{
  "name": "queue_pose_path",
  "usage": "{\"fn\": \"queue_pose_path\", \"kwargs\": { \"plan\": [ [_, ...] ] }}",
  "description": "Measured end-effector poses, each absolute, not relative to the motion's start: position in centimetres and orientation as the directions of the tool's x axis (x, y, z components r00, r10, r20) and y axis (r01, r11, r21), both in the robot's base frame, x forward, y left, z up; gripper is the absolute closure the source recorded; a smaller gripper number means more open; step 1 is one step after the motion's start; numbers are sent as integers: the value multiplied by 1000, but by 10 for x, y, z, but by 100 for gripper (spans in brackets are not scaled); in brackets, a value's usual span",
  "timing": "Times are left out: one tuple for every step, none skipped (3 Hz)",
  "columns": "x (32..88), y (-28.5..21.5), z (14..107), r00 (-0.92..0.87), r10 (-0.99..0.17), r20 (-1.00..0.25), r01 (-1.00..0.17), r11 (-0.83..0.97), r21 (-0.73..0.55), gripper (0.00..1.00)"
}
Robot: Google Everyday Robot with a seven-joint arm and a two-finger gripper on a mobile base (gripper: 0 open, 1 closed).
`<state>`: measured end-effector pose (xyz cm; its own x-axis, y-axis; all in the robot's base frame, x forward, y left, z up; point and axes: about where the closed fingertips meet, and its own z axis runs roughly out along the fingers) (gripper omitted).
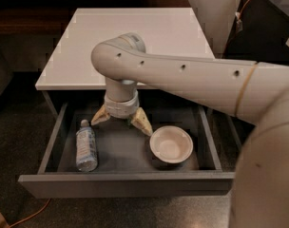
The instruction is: Pick blue plastic bottle from top drawer and place on counter
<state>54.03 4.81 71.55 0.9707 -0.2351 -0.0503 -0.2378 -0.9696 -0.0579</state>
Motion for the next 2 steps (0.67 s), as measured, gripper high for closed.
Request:
{"fn": "queue_pose_path", "kwargs": {
  "plan": [
    [546,82,703,988,-143,-65,-145,-989,-26,0],
    [544,115,692,994,-57,-90,-59,-998,-17,0]
  ]
}}
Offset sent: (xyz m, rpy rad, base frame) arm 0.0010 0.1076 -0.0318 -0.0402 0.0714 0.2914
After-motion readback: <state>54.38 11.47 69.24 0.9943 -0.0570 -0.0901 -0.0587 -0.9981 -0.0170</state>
